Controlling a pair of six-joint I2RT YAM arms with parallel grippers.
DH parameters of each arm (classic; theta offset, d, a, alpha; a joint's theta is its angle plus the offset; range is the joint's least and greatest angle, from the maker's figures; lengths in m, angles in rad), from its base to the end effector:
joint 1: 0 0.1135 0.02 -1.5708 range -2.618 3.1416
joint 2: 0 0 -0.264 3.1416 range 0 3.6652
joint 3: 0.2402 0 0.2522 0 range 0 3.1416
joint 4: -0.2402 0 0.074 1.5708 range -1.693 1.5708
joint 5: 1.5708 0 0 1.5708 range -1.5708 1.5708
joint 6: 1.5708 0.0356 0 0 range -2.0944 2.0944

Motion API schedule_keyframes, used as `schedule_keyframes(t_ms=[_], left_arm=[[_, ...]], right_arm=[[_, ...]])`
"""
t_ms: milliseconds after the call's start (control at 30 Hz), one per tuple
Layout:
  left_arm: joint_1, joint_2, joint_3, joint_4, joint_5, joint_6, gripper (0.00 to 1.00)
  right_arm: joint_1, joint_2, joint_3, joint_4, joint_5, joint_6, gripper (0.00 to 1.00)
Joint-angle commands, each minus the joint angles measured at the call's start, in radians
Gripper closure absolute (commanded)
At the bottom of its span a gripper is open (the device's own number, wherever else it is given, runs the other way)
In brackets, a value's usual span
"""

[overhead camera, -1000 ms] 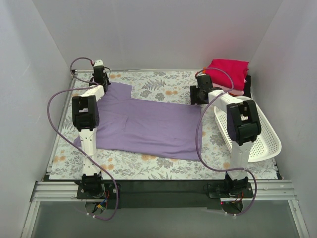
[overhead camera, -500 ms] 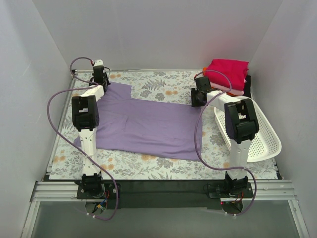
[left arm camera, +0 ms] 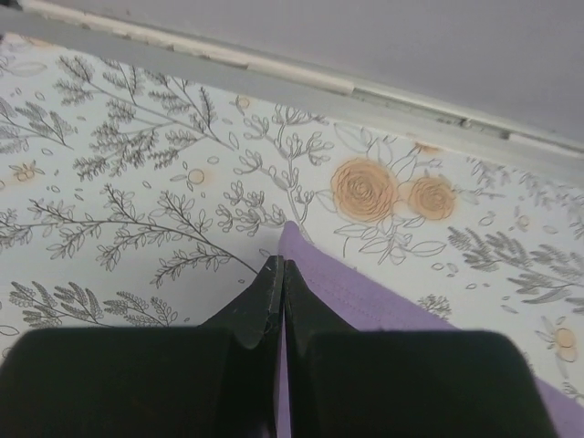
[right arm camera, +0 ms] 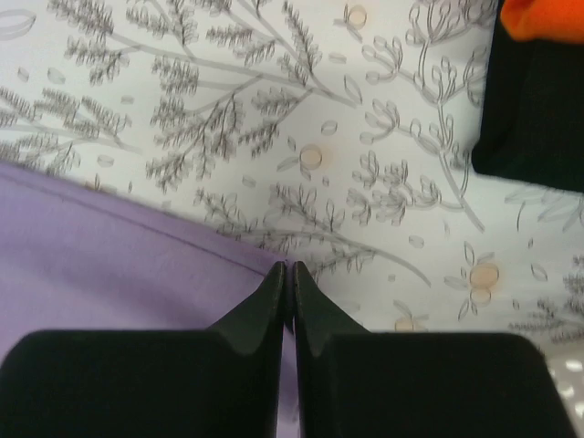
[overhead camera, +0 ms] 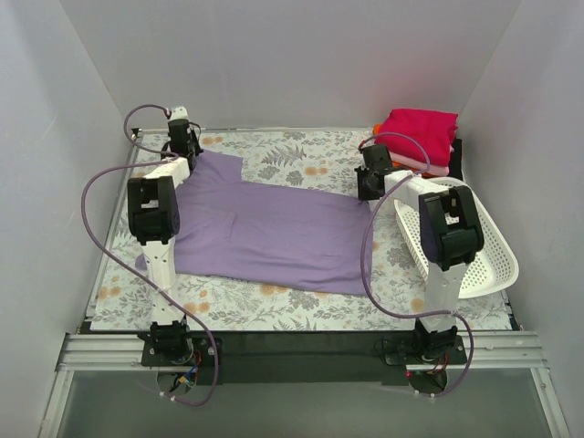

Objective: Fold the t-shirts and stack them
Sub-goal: Fold the tshirt

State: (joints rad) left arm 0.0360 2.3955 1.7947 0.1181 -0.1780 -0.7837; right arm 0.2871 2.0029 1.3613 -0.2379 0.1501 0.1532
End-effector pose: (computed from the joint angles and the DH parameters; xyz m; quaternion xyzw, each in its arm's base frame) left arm 0.5458 0.0260 0.1531 -0.3818 0.7633 -0.1175 0.5077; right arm 0.4161 0.1173 0.1706 -0.0374 0.9378 0.0049 0.3451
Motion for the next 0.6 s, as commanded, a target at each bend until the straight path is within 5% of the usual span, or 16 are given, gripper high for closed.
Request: schedule_keyframes(t_ms=[0, 567], left_arm=[[0.005, -0.153, -0.032, 0.078, 0.032, -0.025, 1.00], [0.015, -0.332, -0.271, 0.132, 0.080, -0.107, 1.00]], right_arm=[[-0.005, -0.133, -0.054, 0.006, -0.040, -0.014, 0.99], [0.060, -0.380, -0.295, 0.018, -0.116, 0.005, 0.99]])
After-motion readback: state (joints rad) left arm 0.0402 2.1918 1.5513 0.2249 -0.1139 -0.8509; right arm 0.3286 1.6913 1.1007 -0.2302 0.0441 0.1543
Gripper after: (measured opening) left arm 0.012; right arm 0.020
